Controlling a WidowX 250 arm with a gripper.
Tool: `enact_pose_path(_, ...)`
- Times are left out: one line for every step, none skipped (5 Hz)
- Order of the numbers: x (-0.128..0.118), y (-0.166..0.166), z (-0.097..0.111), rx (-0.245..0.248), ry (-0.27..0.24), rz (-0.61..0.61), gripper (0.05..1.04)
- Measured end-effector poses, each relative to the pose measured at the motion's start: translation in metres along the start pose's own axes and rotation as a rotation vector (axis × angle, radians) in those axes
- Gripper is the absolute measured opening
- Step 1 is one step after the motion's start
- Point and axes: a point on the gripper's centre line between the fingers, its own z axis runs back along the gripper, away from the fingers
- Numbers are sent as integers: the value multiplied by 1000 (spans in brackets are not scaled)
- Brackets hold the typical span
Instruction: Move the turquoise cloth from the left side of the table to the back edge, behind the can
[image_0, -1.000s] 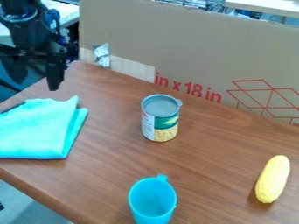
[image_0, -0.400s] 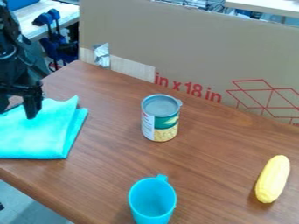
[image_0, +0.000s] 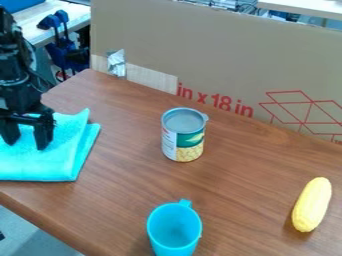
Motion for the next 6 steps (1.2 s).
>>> enact_pose_path(15,-1,-7,8,65,-42,1001)
enact_pose_path(18,-3,-9,15,148,-85,1001)
enact_pose_path(38,-7,-17,22,185,-175,1001)
enact_pose_path(80,-12,-11,71,20,-207,1001)
enact_pose_path(119,-41,5,120,-138,-184,1001)
enact_pose_path(148,-88,25,107,-320,-159,1001)
